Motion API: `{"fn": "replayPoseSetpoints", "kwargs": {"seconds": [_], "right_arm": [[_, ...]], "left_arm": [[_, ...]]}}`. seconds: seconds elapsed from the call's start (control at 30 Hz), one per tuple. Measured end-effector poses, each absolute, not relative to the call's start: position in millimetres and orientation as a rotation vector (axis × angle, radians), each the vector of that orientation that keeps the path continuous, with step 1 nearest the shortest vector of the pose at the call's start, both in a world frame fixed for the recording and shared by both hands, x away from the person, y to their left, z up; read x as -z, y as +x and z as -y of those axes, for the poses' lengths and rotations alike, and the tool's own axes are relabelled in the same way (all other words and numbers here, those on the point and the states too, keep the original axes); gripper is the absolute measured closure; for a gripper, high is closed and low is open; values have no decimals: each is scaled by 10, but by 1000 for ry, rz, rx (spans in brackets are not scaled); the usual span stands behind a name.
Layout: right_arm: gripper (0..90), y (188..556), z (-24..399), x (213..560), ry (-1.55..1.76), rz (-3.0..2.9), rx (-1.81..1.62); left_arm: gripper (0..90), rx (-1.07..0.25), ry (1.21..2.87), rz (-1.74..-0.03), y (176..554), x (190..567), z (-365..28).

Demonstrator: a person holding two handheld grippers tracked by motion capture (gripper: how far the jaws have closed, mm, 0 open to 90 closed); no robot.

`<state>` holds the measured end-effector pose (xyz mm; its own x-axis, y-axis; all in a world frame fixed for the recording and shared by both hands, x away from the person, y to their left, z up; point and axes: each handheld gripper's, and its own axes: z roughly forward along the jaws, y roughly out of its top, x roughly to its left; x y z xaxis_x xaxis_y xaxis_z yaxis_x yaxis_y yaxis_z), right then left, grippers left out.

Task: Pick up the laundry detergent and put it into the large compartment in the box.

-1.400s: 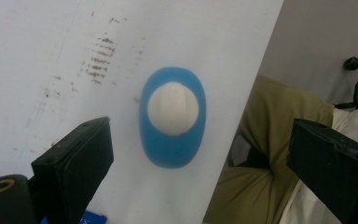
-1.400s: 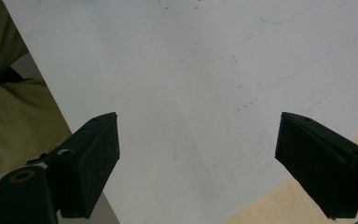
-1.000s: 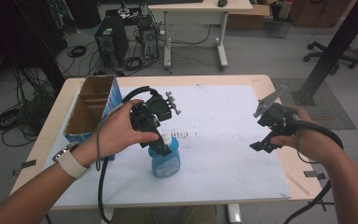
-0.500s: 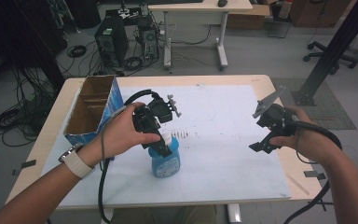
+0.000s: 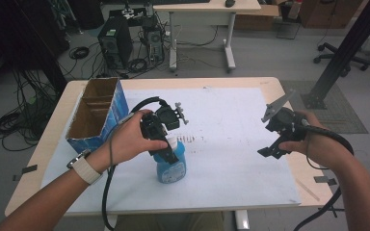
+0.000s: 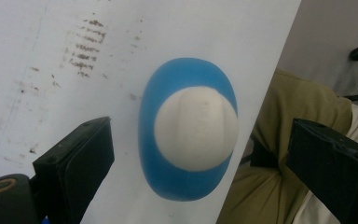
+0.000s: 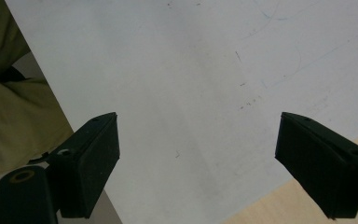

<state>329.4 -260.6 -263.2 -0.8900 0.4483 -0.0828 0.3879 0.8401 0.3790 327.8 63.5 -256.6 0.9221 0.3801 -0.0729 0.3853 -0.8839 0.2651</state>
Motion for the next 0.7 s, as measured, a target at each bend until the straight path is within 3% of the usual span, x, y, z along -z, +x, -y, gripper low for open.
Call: {"fn": "replayPoseSetpoints", "kwargs": {"seconds": [0.7], "right_arm": [[136,3287,2617,2641,655,-2852,-530]], "left_arm": [[85,25,2824,-577,3337,2809,-573]]}}
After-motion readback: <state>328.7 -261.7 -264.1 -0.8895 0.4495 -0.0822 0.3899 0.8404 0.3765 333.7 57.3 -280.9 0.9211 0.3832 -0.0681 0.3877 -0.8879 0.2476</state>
